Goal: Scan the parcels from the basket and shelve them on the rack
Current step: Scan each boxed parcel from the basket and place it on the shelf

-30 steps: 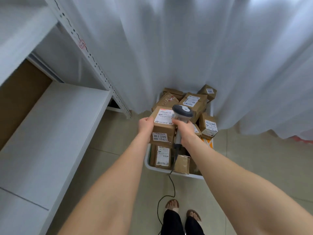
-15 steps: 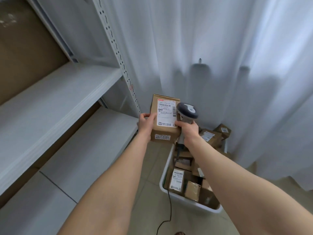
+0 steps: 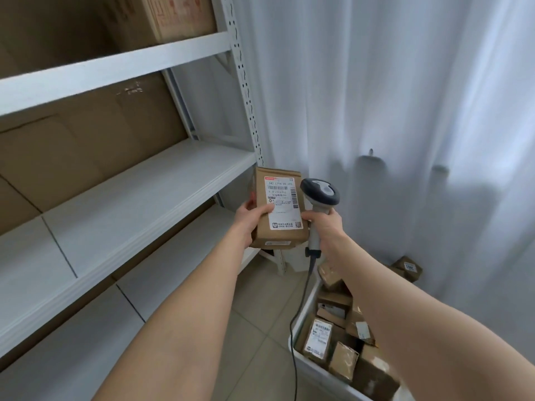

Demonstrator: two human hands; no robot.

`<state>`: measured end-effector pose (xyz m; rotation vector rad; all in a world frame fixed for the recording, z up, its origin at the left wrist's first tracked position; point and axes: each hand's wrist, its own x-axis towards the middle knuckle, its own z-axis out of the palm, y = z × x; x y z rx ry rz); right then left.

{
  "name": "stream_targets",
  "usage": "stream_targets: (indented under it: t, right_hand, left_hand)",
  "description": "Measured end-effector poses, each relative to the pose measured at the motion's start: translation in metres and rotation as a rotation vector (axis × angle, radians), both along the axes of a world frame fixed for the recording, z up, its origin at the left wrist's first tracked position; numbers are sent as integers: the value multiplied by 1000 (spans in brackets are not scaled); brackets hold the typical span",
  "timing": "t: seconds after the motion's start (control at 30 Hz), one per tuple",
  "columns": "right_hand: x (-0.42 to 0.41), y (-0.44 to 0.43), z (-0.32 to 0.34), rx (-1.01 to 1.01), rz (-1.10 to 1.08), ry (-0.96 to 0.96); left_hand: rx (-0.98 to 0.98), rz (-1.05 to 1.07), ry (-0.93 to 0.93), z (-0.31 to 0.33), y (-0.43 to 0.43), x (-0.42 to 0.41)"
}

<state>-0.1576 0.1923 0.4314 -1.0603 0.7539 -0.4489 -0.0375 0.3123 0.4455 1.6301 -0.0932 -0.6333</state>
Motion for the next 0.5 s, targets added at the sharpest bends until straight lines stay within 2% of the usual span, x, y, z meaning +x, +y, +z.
stream_targets:
  t: [0.37,0.5]
  right_hand:
    - [24,34,42,-59,202,-79]
    - [35,53,54,-162,275,-13]
  left_hand:
    - [-42,49,-33,11,44,26]
    - [-46,61,-48,14,65,43]
